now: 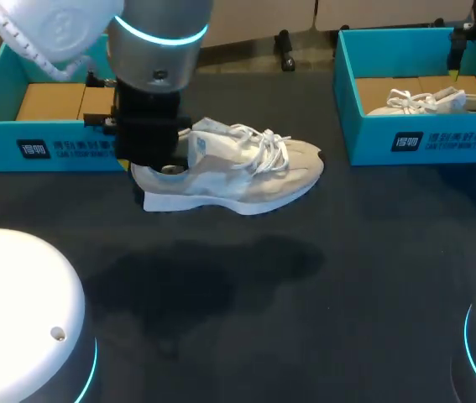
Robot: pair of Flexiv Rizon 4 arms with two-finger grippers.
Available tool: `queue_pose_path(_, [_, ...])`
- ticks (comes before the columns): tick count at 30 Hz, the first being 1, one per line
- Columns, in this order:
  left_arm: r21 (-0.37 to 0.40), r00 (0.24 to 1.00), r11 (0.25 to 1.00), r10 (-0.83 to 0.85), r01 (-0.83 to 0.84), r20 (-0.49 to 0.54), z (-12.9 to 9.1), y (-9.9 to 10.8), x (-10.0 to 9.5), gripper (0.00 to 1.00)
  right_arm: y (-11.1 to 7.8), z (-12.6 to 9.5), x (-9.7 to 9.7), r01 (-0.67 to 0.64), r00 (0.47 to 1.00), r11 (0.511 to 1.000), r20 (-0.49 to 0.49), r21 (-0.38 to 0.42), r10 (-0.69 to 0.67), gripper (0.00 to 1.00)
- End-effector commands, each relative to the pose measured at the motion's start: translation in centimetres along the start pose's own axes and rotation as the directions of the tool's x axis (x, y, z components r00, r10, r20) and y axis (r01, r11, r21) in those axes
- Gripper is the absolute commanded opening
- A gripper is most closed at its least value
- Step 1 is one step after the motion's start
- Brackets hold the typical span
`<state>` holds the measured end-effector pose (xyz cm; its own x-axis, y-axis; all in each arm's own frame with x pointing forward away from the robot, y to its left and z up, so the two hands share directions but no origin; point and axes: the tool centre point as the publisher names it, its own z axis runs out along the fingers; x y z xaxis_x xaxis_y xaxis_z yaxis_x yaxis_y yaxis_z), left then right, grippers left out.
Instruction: Take the shoe out of the shoebox, open the shoe tongue, remove and reinsert the insole, then place the shoe into the shoebox
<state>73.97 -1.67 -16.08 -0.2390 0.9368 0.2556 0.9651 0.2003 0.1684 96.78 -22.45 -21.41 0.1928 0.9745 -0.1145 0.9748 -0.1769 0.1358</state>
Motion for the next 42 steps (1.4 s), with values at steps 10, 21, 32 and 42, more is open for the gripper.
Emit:
queue_pose_path(10, [-0.001,1.0,1.0,0.001,-0.001,0.0,-0.1,0.0,0.0,0.0,-0.1,0.0,0.0,-0.001,1.0,1.0,0.0,-0.002,0.001,1.0])
queue_pose_path(21, [0.068,0.99,0.989,-0.129,0.133,-0.057,1.0,-0.6,-2.4,0.0,-0.1,0.0,0.0,-0.001,1.0,1.0,0.0,-0.002,0.001,1.0])
queue_pose_path(32, [0.171,0.998,0.984,-0.032,0.043,-0.061,3.9,-2.7,-5.9,0.0,-0.1,0.0,0.0,-0.001,1.0,1.0,0.0,-0.002,0.001,1.0])
queue_pose_path(42, [0.094,0.996,0.994,-0.045,0.052,-0.079,8.3,-3.7,-8.0,0.0,-0.1,0.0,0.0,-0.001,1.0,1.0,0.0,-0.002,0.001,1.0])
